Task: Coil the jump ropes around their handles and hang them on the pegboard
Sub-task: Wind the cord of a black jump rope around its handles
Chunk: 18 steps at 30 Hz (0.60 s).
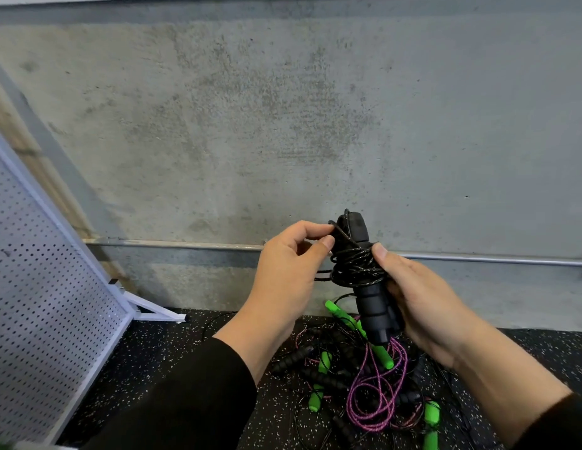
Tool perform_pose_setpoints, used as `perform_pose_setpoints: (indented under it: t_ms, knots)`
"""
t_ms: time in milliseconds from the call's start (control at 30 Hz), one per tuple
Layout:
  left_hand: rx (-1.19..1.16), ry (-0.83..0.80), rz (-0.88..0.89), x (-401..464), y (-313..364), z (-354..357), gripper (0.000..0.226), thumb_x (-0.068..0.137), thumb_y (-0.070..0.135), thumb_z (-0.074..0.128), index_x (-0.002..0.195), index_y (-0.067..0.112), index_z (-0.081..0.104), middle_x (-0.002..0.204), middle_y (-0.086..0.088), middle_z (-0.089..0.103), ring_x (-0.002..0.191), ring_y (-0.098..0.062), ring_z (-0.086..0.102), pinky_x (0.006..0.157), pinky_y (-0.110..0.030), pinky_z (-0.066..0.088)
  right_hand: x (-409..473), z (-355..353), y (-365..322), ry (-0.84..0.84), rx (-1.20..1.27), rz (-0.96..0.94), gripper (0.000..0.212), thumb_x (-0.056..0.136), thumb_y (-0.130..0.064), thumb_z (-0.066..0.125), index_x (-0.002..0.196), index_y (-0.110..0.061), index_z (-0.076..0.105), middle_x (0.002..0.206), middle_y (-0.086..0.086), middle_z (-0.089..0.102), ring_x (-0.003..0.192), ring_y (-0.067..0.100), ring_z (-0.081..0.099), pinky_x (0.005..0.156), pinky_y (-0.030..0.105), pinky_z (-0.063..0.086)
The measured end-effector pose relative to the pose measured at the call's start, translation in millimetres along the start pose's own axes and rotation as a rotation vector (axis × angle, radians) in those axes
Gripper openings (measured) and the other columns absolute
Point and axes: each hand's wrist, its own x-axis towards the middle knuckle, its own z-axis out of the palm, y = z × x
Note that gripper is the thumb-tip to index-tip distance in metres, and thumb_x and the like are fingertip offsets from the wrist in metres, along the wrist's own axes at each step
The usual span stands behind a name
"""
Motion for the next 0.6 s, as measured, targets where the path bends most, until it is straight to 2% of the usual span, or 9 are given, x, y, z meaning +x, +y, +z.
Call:
perform_pose_setpoints:
  t_ms: [100, 233, 333, 433, 533, 600]
  knots:
    - [0.011, -0.015, 0.020, 1.3, 2.9, -2.0, 0.014, 0.095, 0.012, 0.069, 0.095, 0.023, 0.077, 0.086, -0.009, 0.073, 0.083, -0.010, 0.061, 0.082, -0.024, 0.049, -0.7, 0.7, -1.5, 0.015, 0.017, -0.007, 0.037, 0.086, -0.050, 0.055, 0.100, -0.029, 0.081, 0.113, 0.002, 0.077, 0.105, 0.011, 0.071, 0.095, 0.037, 0.049]
    - [0.007, -0.009, 0.025, 2.4, 3.2, -3.2, 0.020, 0.094, 0.011, 0.070, 0.088, 0.028, 0.078, 0.081, 0.002, 0.070, 0.081, -0.009, 0.057, 0.080, -0.027, 0.046, -2.2, 2.0, -5.0, 0.008, 0.040, 0.021, 0.038, 0.085, -0.051, 0.054, 0.097, -0.029, 0.082, 0.111, 0.004, 0.077, 0.098, 0.010, 0.072, 0.077, 0.026, 0.055]
    - [-0.007, -0.025, 0.038, 1.8, 4.6, -5.4, 0.020, 0.095, 0.010, 0.069, 0.089, 0.028, 0.078, 0.086, 0.003, 0.073, 0.085, -0.010, 0.059, 0.085, -0.030, 0.048, -3.8, 1.5, -7.7, 0.016, 0.057, 0.044, 0.037, 0.084, -0.052, 0.054, 0.094, -0.030, 0.082, 0.107, 0.005, 0.078, 0.085, 0.009, 0.071, 0.068, 0.024, 0.056]
    - [0.005, -0.053, 0.082, 1.8, 8.0, -8.8, 0.018, 0.095, 0.008, 0.068, 0.095, 0.023, 0.077, 0.097, -0.005, 0.075, 0.092, -0.010, 0.064, 0.092, -0.030, 0.051, -4.5, 2.2, -9.2, 0.020, 0.061, 0.055, 0.036, 0.082, -0.052, 0.055, 0.089, -0.031, 0.083, 0.098, 0.003, 0.078, 0.076, 0.007, 0.071, 0.062, 0.024, 0.054]
    - [-0.003, -0.058, 0.123, 0.5, 10.5, -9.6, 0.016, 0.095, 0.002, 0.066, 0.097, 0.014, 0.076, 0.101, -0.012, 0.073, 0.094, -0.008, 0.064, 0.092, -0.026, 0.050, -4.4, -0.5, -12.4, 0.007, 0.050, 0.071, 0.034, 0.081, -0.051, 0.056, 0.086, -0.031, 0.083, 0.094, 0.002, 0.078, 0.074, 0.008, 0.070, 0.062, 0.026, 0.055]
    - [-0.008, -0.050, 0.112, -1.3, 10.9, -8.1, 0.016, 0.095, 0.004, 0.067, 0.096, 0.017, 0.076, 0.096, -0.005, 0.074, 0.092, -0.007, 0.065, 0.090, -0.024, 0.050, -4.2, -3.3, -15.1, -0.008, 0.036, 0.081, 0.037, 0.081, -0.050, 0.057, 0.092, -0.026, 0.083, 0.103, 0.007, 0.078, 0.085, 0.014, 0.070, 0.070, 0.032, 0.056]
